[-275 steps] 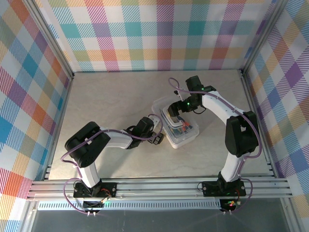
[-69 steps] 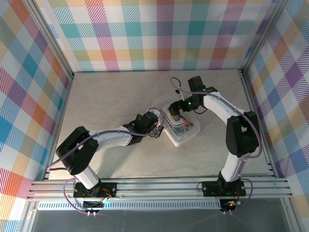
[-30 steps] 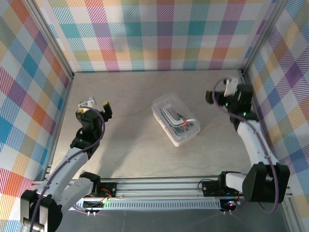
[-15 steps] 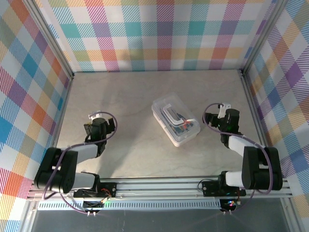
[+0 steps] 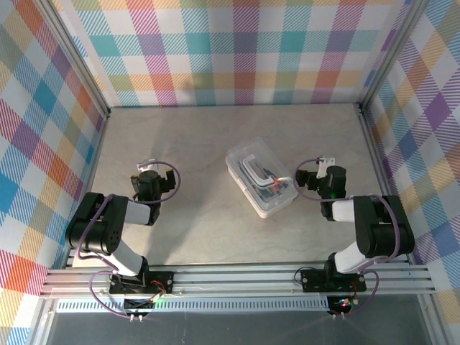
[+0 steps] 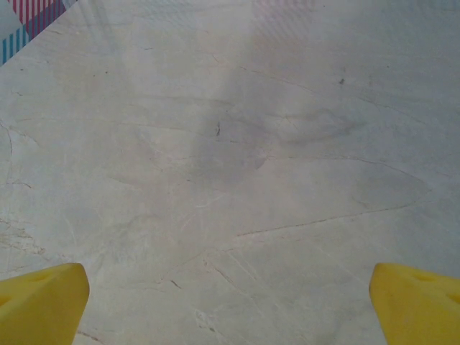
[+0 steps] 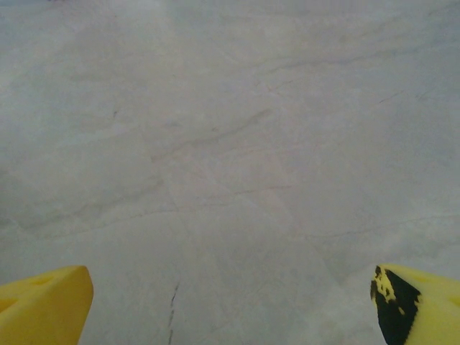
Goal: Pack the tool kit
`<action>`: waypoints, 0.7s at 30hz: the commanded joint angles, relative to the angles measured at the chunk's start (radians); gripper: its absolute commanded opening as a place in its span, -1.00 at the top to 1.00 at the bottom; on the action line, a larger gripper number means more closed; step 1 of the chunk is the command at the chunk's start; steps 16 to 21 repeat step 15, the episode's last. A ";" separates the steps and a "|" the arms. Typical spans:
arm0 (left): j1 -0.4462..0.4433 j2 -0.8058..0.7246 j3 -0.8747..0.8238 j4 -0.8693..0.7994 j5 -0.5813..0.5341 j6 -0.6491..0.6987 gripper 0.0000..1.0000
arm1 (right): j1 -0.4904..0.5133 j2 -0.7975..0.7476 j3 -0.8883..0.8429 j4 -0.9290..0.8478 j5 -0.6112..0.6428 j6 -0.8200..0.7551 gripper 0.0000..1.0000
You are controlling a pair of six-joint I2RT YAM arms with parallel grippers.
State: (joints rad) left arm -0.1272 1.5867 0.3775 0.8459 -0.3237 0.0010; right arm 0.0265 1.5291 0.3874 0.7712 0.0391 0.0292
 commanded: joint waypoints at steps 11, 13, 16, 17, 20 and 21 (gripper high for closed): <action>0.011 -0.008 0.015 0.051 0.017 0.008 -0.99 | -0.005 0.003 0.024 0.051 0.010 -0.012 -0.98; 0.010 -0.008 0.015 0.052 0.017 0.007 -0.99 | -0.004 0.003 0.022 0.053 0.013 -0.012 -0.98; 0.010 -0.009 0.016 0.052 0.017 0.007 -0.99 | -0.004 0.000 0.019 0.057 0.012 -0.014 -0.98; 0.010 -0.009 0.016 0.052 0.017 0.007 -0.99 | -0.004 0.000 0.019 0.057 0.012 -0.014 -0.98; 0.010 -0.009 0.016 0.052 0.017 0.007 -0.99 | -0.004 0.000 0.019 0.057 0.012 -0.014 -0.98; 0.010 -0.009 0.016 0.052 0.017 0.007 -0.99 | -0.004 0.000 0.019 0.057 0.012 -0.014 -0.98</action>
